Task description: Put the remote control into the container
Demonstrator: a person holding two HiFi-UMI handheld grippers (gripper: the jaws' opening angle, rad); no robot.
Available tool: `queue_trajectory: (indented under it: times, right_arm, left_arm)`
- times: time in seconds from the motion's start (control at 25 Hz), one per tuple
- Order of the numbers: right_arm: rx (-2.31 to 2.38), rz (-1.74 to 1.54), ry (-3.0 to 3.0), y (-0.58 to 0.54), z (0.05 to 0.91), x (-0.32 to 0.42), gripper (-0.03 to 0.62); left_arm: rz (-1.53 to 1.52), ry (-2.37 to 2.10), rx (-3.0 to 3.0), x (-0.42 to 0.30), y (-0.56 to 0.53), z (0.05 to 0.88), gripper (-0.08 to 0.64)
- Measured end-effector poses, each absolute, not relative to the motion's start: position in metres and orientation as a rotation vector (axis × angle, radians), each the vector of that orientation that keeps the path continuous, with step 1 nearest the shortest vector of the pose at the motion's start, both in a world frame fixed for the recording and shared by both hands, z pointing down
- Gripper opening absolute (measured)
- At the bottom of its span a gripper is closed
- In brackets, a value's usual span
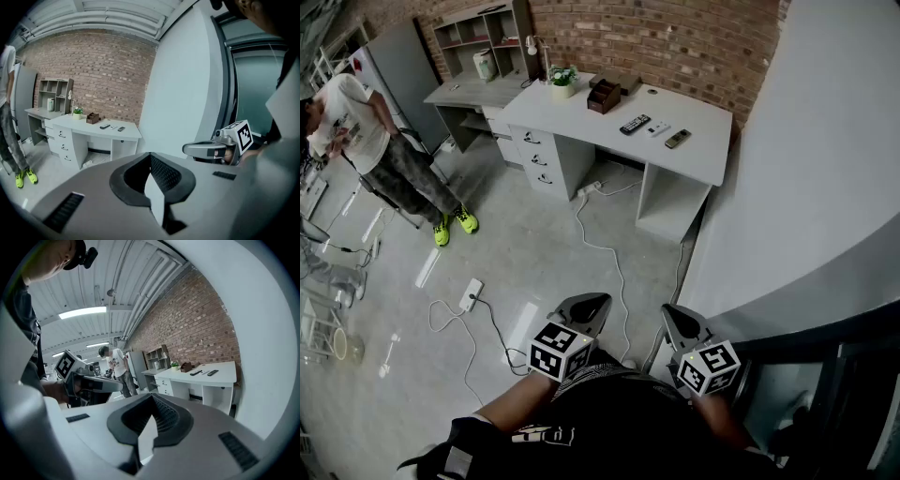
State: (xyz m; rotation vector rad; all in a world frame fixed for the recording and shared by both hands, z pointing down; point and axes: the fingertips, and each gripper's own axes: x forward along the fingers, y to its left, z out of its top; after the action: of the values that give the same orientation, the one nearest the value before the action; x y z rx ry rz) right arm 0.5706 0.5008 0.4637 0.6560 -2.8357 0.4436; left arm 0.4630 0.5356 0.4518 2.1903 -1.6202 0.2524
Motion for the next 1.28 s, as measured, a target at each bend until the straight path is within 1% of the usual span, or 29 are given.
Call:
queue_trajectory:
  times: [0.52,0.76,0.92,1.28]
  right_arm:
    - [0.689,0.460,-2.829,0.495,0.460,0.571,0.006]
    - [0.617,0.549,-2.872,0.498,0.462,0.554,0.007]
    - [0.608,0.494,-2.842,0.497,0.465,0.541,0.008]
    - [0.607,0.501,-2.827,0.478,0.470,0.512,0.008]
  left_arm:
    - [0.288,-1.594,2.227,0.467,0.529,0.447,0.005]
    - [0.250,-1.560,2.174,0.456,0.528,0.456,0.005]
    - [0.298,-1.540,2.153,0.449,0.528,0.465,0.005]
    - [0.310,-1.552,2.153,0.418,0.507,0.468,0.005]
